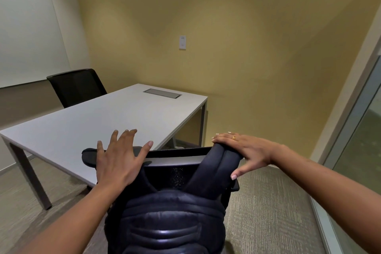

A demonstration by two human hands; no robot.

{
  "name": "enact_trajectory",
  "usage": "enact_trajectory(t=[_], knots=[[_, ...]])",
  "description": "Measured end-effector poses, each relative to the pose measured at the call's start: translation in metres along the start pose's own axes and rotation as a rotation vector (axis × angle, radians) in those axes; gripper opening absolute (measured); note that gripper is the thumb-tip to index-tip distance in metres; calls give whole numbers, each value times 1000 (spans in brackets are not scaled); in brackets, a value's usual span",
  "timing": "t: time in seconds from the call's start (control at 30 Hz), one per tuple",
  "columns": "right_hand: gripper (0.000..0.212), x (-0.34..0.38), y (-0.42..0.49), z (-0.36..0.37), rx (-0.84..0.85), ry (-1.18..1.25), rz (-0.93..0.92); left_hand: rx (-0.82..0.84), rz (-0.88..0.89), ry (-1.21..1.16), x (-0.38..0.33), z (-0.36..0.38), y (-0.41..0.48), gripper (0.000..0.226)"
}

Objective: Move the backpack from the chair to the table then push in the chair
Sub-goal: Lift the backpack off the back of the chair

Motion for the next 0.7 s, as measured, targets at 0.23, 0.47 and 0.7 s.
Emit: enact_trajectory(t=[0.23, 0.47, 0.7], knots=[[80, 19, 11, -10, -146, -44, -85, 19, -23, -6, 2, -3, -3, 88], [77, 26, -8, -23, -298, -305, -40, 115, -107, -23, 4, -2, -7, 68], [93, 29, -21, -16, -283, -397, 102, 129, -46, 56, -1, 3, -4, 82]])
Point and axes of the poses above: each hand's wrist, its own y-axis towards the middle knuckle, its own z-axis out of the palm, x = y × z, the point moved 10 cm from there along y, towards the middle knuckle, and after that the axes turned 13 degrees about -z, right-handed, at the moved point
